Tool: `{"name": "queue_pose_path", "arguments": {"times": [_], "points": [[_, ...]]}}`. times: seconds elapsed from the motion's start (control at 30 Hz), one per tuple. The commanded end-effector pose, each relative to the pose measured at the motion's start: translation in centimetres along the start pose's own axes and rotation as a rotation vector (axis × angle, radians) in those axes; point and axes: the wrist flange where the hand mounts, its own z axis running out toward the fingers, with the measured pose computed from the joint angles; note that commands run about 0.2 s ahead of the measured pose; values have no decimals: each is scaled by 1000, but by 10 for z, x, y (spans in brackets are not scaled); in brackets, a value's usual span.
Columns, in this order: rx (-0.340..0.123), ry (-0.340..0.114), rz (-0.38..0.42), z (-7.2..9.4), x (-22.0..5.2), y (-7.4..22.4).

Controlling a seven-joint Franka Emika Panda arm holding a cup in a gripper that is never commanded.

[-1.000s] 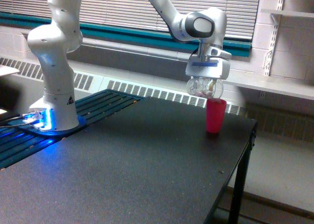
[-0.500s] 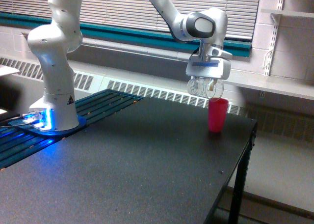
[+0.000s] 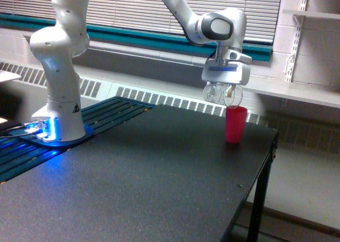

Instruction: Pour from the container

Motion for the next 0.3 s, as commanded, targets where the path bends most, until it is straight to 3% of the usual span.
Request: {"name": "queue_pose_path", "arguments": {"times": [0.03, 0.3], "points": [[21, 45, 30, -17, 0, 13], [60, 82, 75, -27, -9, 29]]}}
